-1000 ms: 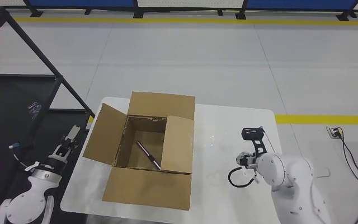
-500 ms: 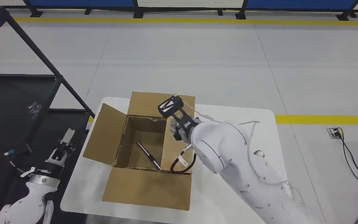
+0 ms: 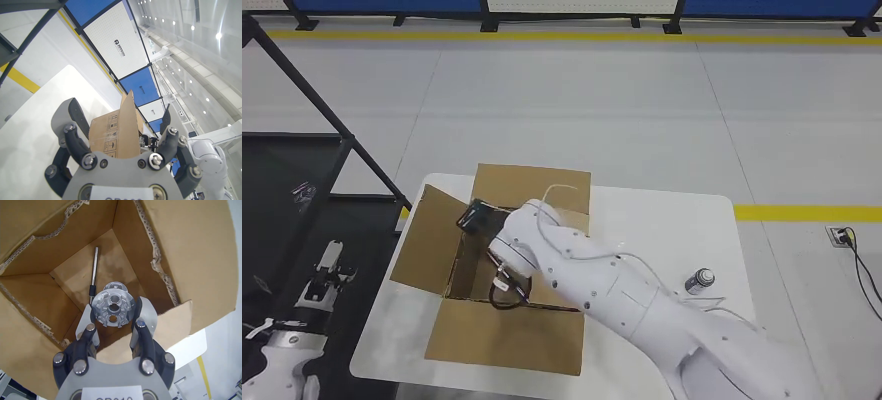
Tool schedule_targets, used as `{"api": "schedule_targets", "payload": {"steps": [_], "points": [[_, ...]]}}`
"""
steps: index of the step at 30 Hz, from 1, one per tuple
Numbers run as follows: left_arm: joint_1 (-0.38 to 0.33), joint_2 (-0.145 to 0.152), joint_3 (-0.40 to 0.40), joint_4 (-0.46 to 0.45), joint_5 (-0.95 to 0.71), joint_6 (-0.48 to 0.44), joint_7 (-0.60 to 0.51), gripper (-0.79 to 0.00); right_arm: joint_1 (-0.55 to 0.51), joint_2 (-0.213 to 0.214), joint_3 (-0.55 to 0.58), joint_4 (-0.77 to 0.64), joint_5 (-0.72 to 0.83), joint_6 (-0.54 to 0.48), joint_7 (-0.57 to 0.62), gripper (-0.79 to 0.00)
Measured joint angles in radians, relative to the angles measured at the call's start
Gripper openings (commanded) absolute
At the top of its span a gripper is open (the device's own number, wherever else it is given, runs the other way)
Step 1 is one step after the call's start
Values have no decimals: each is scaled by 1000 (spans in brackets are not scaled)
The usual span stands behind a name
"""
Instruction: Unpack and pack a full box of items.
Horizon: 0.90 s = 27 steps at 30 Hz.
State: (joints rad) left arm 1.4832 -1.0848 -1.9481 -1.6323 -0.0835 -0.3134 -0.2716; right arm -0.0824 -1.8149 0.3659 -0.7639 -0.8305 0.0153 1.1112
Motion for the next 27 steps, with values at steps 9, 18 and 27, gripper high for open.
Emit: {"api": "schedule_targets", "payload": {"steps": [9,18,27], "points": [[-16,1,7,-5,21,10,-27,0,4,-56,-9,142,44,-33,-59,-785],[-43,2,37,-8,50,25,-49,0,-20,-56,-5,151,46,-35,-83,-785],[-43,1,44,-15,67,29,-44,0,-42,-119,-25,268,25,13,-72,-785]]}}
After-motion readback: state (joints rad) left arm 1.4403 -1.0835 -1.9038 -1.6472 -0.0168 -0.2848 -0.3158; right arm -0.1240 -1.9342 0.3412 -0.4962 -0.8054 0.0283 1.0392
